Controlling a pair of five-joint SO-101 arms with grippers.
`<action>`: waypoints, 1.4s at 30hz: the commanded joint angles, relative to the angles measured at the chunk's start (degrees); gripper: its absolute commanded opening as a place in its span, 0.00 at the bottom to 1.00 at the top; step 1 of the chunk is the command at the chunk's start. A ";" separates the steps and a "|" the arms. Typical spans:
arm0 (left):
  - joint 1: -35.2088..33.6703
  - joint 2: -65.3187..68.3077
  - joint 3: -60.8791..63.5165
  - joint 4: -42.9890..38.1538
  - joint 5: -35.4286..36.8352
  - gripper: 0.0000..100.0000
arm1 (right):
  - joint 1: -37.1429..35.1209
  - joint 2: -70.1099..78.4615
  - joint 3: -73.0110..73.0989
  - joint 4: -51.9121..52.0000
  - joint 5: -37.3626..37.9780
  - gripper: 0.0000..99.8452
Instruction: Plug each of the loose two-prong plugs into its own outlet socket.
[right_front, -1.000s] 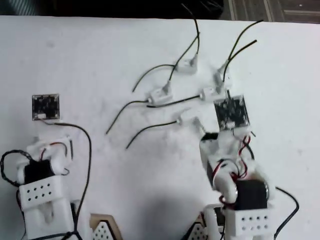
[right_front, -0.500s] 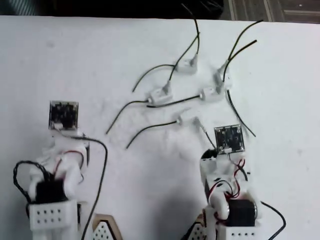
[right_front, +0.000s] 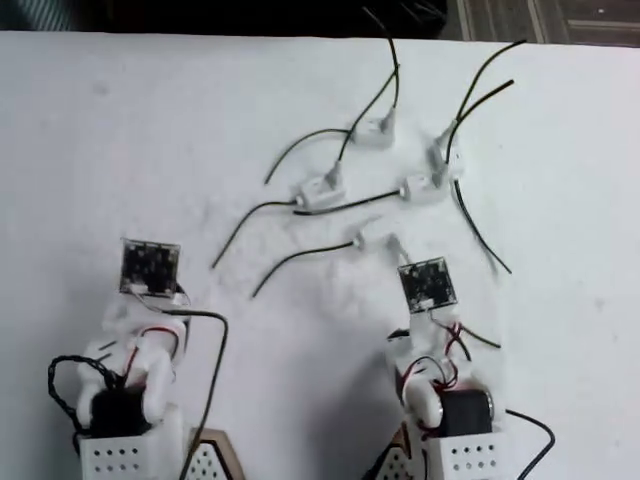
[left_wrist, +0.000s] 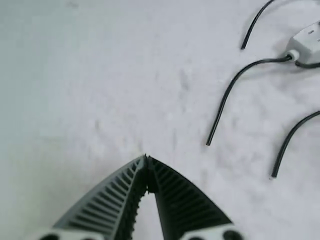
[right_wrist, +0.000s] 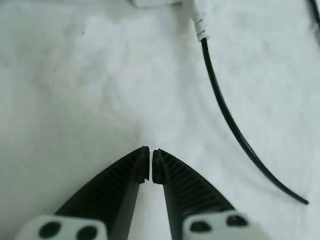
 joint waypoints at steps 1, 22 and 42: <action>1.80 -0.48 1.32 0.26 -4.40 0.02 | -0.48 0.13 2.90 -2.86 0.35 0.02; 1.54 -0.31 4.31 7.03 -5.98 0.02 | -0.13 0.04 2.73 -2.95 0.26 0.02; 1.63 -0.40 4.31 12.92 -6.15 0.02 | -0.13 0.04 2.73 -2.86 0.26 0.02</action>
